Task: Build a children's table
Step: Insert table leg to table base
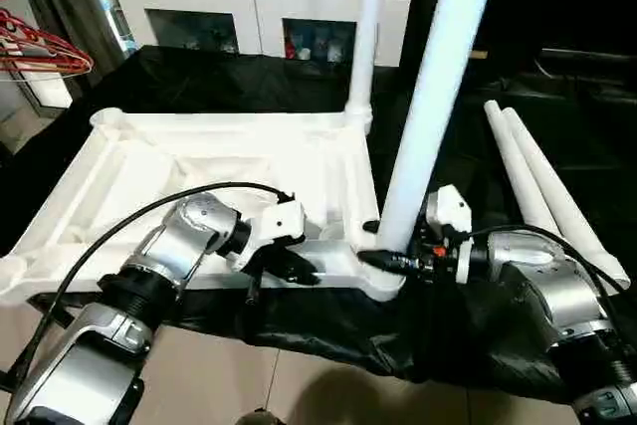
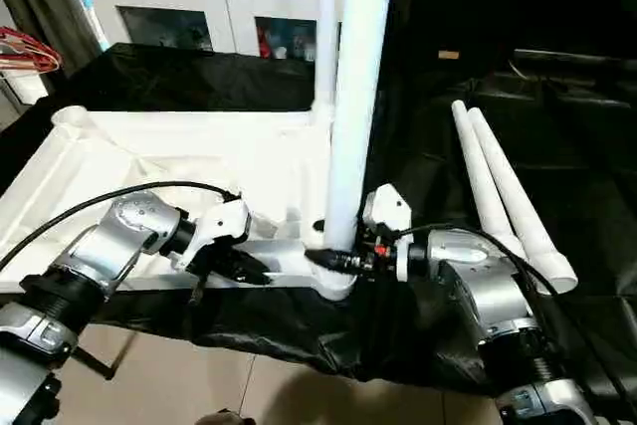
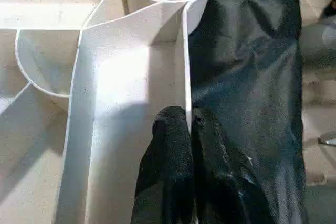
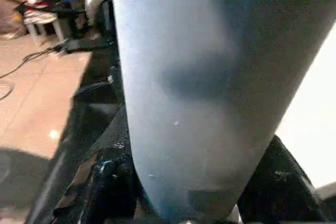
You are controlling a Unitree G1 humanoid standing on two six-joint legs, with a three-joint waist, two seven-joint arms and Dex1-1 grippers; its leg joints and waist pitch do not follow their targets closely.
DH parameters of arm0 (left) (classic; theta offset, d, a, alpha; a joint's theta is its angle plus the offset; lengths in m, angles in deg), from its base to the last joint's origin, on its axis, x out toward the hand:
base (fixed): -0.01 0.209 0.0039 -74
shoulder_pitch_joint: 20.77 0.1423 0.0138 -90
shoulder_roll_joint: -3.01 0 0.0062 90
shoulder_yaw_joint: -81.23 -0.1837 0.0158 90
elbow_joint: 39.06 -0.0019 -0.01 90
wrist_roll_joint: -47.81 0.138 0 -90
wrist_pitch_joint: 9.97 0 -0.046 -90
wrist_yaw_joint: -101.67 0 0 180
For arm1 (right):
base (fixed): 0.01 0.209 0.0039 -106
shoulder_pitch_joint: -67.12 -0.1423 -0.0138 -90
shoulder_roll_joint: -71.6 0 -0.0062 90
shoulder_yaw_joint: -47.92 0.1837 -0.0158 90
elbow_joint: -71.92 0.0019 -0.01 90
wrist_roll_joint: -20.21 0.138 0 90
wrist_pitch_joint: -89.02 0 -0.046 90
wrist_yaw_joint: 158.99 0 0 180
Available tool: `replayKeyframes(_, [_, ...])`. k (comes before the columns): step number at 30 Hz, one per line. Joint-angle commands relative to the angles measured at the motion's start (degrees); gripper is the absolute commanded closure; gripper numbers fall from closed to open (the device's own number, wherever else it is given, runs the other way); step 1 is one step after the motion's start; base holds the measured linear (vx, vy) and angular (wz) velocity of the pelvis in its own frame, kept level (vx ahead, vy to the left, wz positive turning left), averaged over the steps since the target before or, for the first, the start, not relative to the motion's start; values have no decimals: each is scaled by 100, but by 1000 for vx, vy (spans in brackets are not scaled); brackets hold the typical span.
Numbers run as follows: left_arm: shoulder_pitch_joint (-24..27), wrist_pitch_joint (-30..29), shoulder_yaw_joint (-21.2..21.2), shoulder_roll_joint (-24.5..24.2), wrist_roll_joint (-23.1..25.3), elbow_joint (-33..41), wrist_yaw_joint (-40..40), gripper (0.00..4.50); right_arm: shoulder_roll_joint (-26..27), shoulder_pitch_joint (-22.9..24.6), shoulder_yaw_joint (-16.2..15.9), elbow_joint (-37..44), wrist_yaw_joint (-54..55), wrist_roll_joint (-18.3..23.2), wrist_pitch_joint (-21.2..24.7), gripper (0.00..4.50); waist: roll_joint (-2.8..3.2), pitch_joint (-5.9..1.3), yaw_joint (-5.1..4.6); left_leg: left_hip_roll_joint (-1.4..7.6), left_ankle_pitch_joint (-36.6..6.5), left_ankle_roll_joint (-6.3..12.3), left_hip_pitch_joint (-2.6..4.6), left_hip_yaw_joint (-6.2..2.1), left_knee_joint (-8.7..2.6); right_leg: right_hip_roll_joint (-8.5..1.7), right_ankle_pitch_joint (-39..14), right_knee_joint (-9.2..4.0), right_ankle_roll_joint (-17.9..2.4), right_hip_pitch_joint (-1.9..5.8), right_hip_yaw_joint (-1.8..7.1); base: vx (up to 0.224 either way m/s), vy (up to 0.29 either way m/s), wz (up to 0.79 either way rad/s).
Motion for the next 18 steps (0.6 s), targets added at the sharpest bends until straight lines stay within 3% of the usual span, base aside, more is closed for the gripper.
replayKeyframes(1, [-169,137,-156,-99,86,-48,428,450,-171,251,-289,-440,-126,-361,194,261,-34,-195,-10,344,-2055,128,117,-118,-440,-387,-1595,-453,-1137,178,252,0,0,0])
replayKeyframes(11, [-394,206,-51,-76,60,-362,270,450,-46,195,-312,-485,-181,-304,128,261,-48,-197,9,354,-2127,74,132,-127,-453,-403,-1596,-446,-1189,188,252,0,0,0])
replayKeyframes(15, [-479,86,98,58,38,-484,-124,450,114,86,-159,-607,257,-351,231,261,-62,-192,-2,351,-2117,34,128,-126,-457,-408,-1596,-444,-1213,182,255,0,0,0])
replayKeyframes(16, [-543,-107,255,213,19,-546,-572,450,321,-25,42,-753,826,-392,212,261,-57,-186,-7,350,-2140,14,127,-129,-464,-411,-1645,-444,-1209,177,255,0,0,0])
replayKeyframes(18, [-556,-184,321,284,10,-546,-768,450,418,-59,128,-791,1047,-374,250,261,-63,-190,-20,337,-2276,-85,147,-147,-468,-437,-2018,-482,-1119,176,248,0,0,0])
